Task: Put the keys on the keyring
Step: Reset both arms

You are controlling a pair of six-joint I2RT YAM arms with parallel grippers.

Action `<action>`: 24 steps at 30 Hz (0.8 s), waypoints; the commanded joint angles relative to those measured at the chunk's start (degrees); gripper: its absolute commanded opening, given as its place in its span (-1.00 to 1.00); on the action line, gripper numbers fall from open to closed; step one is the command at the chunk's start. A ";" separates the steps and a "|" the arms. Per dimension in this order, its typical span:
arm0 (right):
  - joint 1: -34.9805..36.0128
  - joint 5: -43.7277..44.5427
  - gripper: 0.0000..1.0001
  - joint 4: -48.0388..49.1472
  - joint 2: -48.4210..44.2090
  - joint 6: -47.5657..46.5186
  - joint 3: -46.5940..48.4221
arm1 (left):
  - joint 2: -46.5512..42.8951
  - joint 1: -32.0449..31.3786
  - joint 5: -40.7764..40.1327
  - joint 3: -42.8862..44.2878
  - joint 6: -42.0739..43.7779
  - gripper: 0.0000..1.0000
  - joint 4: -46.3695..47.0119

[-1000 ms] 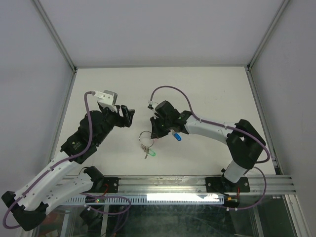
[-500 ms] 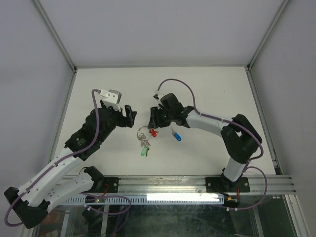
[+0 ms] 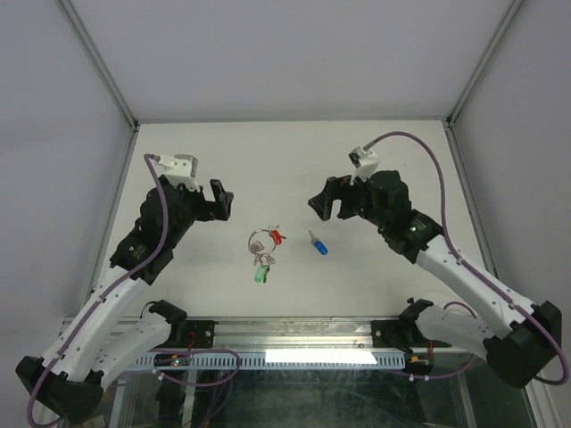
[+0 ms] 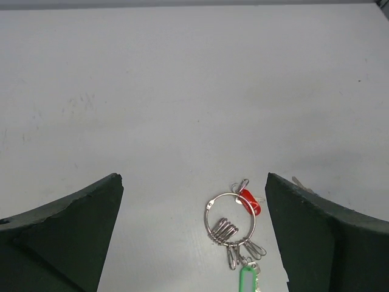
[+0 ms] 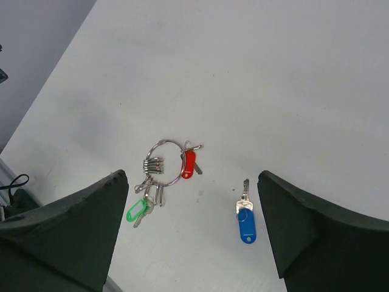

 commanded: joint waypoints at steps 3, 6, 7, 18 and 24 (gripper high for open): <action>-0.20 10.06 0.80 -5.07 -15.10 -5.94 -2.21 | -7.75 0.24 1.34 -1.48 0.43 0.99 3.25; -0.14 11.25 0.81 -6.05 -21.86 -5.92 -4.48 | -11.39 0.22 0.57 -3.98 0.64 0.99 3.39; -0.13 12.03 0.81 -6.48 -24.31 -5.93 -5.23 | -12.50 0.21 0.00 -4.77 0.68 0.98 3.41; -0.14 17.66 0.94 -11.54 -37.05 -5.01 -13.04 | -20.06 0.21 -3.31 -10.65 0.20 0.99 2.43; -0.15 18.40 0.98 -11.68 -37.13 -5.26 -12.60 | -20.12 0.18 -3.42 -10.87 0.31 0.99 2.24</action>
